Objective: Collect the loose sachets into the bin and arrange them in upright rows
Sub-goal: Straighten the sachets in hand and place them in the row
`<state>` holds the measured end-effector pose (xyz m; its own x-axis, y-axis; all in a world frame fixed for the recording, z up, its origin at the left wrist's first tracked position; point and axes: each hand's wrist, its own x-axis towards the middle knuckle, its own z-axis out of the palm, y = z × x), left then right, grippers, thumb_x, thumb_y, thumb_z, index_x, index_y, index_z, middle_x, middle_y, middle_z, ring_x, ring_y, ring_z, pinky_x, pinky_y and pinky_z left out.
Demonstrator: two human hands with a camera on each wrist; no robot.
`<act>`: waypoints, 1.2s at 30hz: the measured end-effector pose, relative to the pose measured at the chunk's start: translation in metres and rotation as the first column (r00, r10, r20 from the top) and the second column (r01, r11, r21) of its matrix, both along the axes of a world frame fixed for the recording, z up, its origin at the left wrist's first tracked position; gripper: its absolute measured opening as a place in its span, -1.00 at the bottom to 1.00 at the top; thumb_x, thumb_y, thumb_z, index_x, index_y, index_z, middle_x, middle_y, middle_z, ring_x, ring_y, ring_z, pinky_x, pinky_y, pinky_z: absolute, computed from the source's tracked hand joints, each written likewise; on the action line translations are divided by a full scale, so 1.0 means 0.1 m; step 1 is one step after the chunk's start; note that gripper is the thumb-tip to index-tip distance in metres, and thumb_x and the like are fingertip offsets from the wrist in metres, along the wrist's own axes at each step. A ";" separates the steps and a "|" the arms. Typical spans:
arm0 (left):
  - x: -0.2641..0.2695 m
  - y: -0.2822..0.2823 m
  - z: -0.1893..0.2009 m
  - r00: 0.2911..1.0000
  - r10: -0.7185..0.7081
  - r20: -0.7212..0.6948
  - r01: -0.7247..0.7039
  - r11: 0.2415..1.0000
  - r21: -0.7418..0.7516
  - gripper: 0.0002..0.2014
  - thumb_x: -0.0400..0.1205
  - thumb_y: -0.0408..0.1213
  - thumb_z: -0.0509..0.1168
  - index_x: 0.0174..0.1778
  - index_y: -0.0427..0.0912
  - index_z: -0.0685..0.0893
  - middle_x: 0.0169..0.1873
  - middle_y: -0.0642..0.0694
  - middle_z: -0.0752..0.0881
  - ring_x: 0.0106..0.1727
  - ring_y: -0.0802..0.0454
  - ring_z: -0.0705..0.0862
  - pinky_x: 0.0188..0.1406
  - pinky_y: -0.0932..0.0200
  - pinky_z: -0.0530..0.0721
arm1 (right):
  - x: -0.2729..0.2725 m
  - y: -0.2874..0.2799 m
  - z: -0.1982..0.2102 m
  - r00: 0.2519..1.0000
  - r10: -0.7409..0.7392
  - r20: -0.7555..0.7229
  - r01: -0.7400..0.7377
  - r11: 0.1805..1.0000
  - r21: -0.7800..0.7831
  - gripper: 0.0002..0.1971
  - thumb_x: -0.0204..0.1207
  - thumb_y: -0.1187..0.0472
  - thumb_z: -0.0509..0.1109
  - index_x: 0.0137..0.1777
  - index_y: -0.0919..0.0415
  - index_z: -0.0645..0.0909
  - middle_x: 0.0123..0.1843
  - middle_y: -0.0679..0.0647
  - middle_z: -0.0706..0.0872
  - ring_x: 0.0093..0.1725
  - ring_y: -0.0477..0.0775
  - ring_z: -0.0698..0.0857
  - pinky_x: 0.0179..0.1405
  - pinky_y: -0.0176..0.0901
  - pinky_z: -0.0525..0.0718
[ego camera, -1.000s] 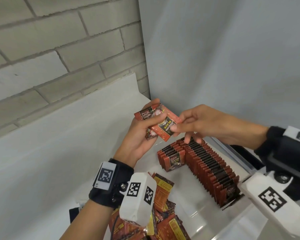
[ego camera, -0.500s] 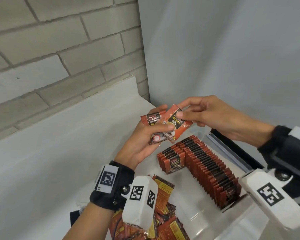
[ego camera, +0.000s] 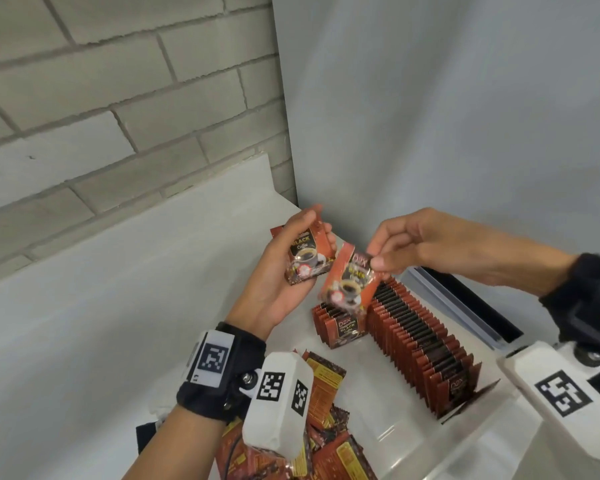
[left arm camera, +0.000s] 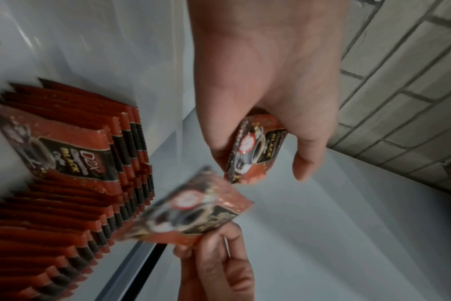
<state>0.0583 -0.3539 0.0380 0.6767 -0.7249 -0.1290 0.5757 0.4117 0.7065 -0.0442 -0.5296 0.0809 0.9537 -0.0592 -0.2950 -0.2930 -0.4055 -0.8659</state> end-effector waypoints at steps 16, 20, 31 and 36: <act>-0.02 -0.01 0.02 0.996 0.078 -0.052 -0.071 0.988 0.134 -0.87 0.61 -0.45 0.24 -0.12 -0.35 0.70 -0.30 -0.16 0.75 -0.27 0.06 0.75 -0.17 0.27 0.73 | 0.12 0.45 -0.29 0.927 0.362 -0.099 -0.316 0.614 -0.723 -0.94 0.46 0.20 0.50 -0.18 0.02 0.77 -0.46 -0.32 0.48 -0.35 -0.24 0.58 0.03 -0.06 0.69; -0.02 -0.01 0.02 0.995 0.085 -0.051 -0.078 0.988 0.136 -0.88 0.59 -0.45 0.25 -0.12 -0.35 0.70 -0.31 -0.16 0.75 -0.27 0.06 0.75 -0.17 0.27 0.73 | 0.11 0.47 -0.29 0.918 0.386 -0.093 -0.325 0.593 -0.737 -0.90 0.48 0.24 0.47 -0.17 0.04 0.79 -0.39 -0.28 0.50 -0.36 -0.28 0.48 0.05 -0.12 0.66; -0.01 -0.04 0.00 0.995 0.088 -0.047 -0.084 0.992 0.093 -0.91 0.40 -0.43 0.38 -0.30 -0.25 0.80 -0.25 -0.17 0.77 -0.21 0.07 0.77 -0.11 0.28 0.75 | 0.15 0.45 -0.36 0.904 0.409 -0.126 -0.370 0.598 -0.711 -0.92 0.47 0.28 0.48 -0.14 0.11 0.78 -0.36 -0.35 0.40 -0.31 -0.21 0.50 0.00 -0.10 0.67; -0.01 -0.03 -0.03 0.999 0.049 0.016 -0.051 0.987 0.155 -0.89 0.43 -0.41 0.39 -0.17 -0.31 0.77 -0.23 -0.17 0.79 -0.19 0.07 0.78 -0.16 0.27 0.75 | 0.19 0.39 -0.30 0.915 0.353 -0.195 -0.390 0.651 -0.651 -0.83 0.44 0.16 0.55 0.02 0.10 0.74 -0.23 -0.21 0.61 -0.18 -0.11 0.60 0.01 -0.19 0.65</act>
<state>0.0572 -0.3568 0.0349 0.7139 -0.6617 -0.2291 0.5484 0.3248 0.7706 -0.0255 -0.4902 0.0512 0.9262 0.0999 -0.3635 -0.0210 -0.9491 -0.3143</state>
